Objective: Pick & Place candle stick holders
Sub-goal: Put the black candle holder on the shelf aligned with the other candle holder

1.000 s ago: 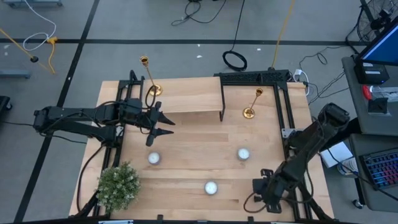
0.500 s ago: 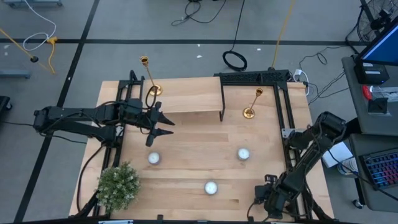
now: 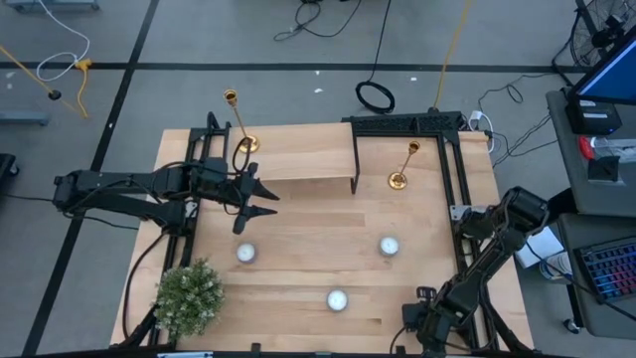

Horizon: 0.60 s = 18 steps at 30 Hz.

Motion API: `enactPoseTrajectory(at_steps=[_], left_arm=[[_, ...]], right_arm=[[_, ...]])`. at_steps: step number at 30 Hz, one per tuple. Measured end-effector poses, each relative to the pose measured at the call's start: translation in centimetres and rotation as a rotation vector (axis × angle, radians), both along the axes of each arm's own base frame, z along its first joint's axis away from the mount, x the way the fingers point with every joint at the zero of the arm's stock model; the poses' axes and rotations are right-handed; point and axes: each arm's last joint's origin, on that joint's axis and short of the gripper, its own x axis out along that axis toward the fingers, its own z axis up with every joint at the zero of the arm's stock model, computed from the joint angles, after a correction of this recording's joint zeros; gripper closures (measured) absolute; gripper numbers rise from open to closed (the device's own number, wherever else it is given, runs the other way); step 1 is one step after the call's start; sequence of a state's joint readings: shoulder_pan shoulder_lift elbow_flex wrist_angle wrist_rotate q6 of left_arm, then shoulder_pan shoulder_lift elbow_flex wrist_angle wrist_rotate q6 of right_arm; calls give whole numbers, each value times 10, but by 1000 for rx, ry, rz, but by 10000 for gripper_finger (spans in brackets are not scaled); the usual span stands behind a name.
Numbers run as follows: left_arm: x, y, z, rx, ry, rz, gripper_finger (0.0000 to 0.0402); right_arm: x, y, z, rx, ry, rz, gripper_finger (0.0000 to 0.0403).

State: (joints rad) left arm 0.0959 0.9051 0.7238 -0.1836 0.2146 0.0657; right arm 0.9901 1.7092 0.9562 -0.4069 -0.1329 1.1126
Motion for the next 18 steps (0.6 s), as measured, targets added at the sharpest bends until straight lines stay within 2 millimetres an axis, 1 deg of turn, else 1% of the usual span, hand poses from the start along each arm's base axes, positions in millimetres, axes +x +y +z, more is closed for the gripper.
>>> enactPoseTrajectory(at_steps=[2,7,8,11,13,16,18], left_arm=[[0,0,0,3,0,-1,227],[0,0,0,3,-1,-1,227],[0,0,0,3,0,-1,227],[0,0,0,3,-1,-1,227],[0,0,0,3,-1,-1,227],[0,0,0,4,-2,-1,227],[0,0,0,4,-2,-1,227]], right_arm=[[0,0,1,0,0,-1,282],[0,-1,0,0,-1,-3,368],[1,-1,1,6,-4,-5,377],[5,-4,3,18,-11,-24,376],[11,-10,6,11,-24,-52,365],[22,-21,15,-16,-111,-118,358],[29,-29,22,-31,-172,-135,367]])
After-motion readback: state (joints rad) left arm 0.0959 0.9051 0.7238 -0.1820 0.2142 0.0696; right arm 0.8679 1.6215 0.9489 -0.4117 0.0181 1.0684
